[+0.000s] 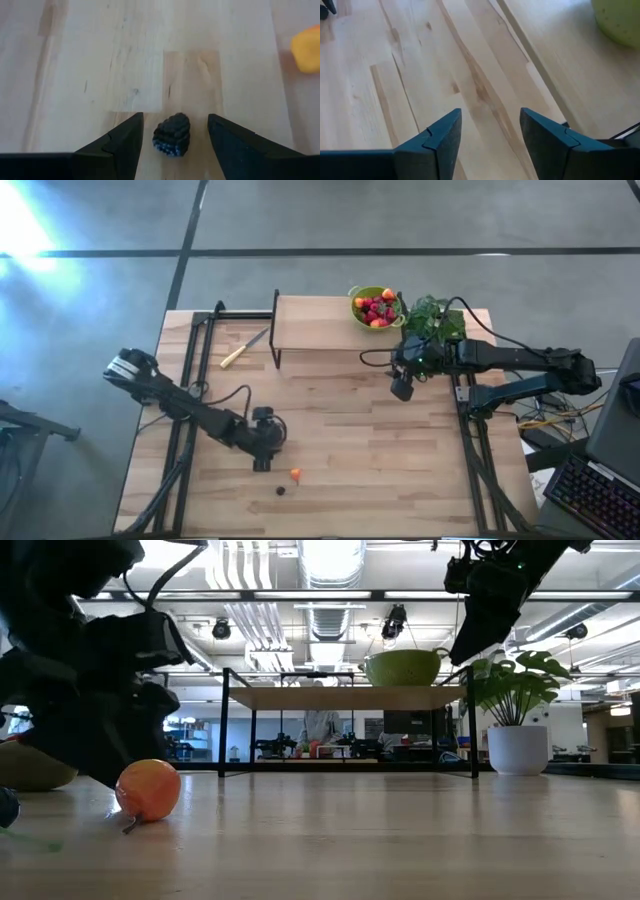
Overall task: Build produce basket
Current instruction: Put the blackberry into the green basket
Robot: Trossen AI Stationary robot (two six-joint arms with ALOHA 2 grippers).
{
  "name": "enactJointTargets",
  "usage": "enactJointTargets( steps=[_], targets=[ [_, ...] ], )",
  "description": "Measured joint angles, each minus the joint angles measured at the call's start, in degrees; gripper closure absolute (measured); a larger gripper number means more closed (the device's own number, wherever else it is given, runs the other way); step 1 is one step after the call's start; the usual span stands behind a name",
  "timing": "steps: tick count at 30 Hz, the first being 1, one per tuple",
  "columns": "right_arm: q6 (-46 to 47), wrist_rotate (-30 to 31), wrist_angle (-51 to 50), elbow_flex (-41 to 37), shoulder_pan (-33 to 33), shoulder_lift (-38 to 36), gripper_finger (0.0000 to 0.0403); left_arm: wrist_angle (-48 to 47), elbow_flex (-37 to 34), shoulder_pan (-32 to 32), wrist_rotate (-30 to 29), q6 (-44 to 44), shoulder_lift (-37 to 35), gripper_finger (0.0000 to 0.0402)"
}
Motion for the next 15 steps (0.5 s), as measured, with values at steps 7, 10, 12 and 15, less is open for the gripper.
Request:
enactJointTargets(
  steps=[7,10,12,15],
  targets=[
    [0.00,0.00,-0.02,-0.04,0.00,0.00,0.0219,2.39,-2.56,-0.02,-0.02,-1.78,-0.22,0.0193],
    [-0.08,0.00,-0.02,-0.04,0.00,0.00,0.0231,3.47,-2.65,-0.02,0.04,-1.72,-0.20,0.0220],
    [-0.03,0.00,-0.02,-0.04,0.00,0.00,0.0239,4.15,-2.73,-0.02,0.03,-1.69,-0.13,0.0242],
    [-0.01,0.00,-0.02,-0.04,0.00,0.00,0.0251,4.28,-2.74,-0.02,0.00,-1.71,-0.09,0.0277]
  ],
)
